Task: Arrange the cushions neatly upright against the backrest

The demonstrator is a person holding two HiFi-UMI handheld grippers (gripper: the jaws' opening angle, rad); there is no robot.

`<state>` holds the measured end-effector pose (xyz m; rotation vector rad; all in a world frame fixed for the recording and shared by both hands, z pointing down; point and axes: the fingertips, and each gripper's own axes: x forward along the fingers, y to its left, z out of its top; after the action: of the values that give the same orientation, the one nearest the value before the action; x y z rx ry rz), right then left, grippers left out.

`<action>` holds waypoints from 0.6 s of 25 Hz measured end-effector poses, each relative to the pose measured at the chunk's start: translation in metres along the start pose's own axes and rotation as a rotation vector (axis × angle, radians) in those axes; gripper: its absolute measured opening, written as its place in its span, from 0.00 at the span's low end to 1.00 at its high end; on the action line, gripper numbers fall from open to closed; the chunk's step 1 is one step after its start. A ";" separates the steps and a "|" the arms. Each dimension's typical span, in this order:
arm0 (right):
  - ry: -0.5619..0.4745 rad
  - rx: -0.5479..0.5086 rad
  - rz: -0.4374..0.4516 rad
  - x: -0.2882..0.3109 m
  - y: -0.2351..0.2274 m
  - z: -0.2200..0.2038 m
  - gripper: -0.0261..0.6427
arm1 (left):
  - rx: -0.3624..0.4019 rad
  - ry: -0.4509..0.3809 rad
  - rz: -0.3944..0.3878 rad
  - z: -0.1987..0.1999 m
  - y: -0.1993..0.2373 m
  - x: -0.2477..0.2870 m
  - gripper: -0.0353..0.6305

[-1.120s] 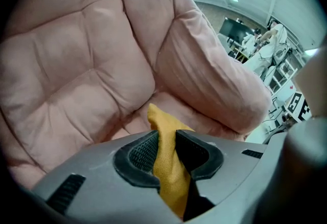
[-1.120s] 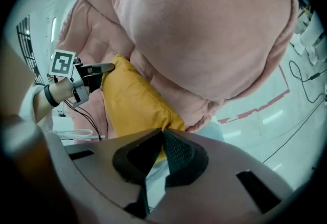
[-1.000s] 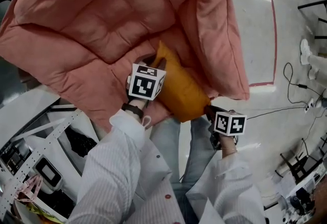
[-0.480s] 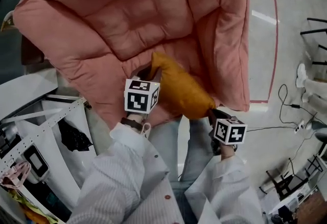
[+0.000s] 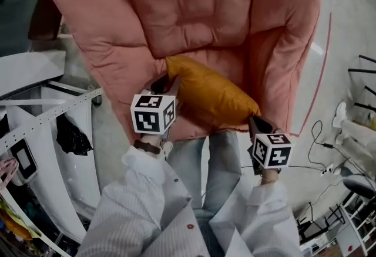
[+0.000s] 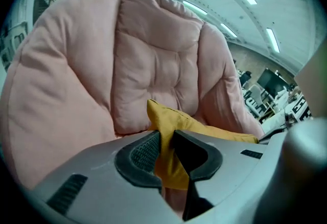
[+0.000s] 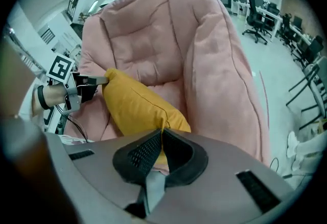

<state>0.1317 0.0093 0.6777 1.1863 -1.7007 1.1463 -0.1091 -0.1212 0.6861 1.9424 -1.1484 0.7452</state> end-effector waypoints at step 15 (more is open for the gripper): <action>-0.117 -0.354 0.040 0.000 -0.001 0.162 0.07 | -0.316 -0.146 0.139 0.026 0.034 -0.047 0.18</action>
<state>0.1182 -0.1445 0.6272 1.0162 -1.9270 0.7675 -0.1568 -0.1321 0.6458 1.6856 -1.4090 0.4645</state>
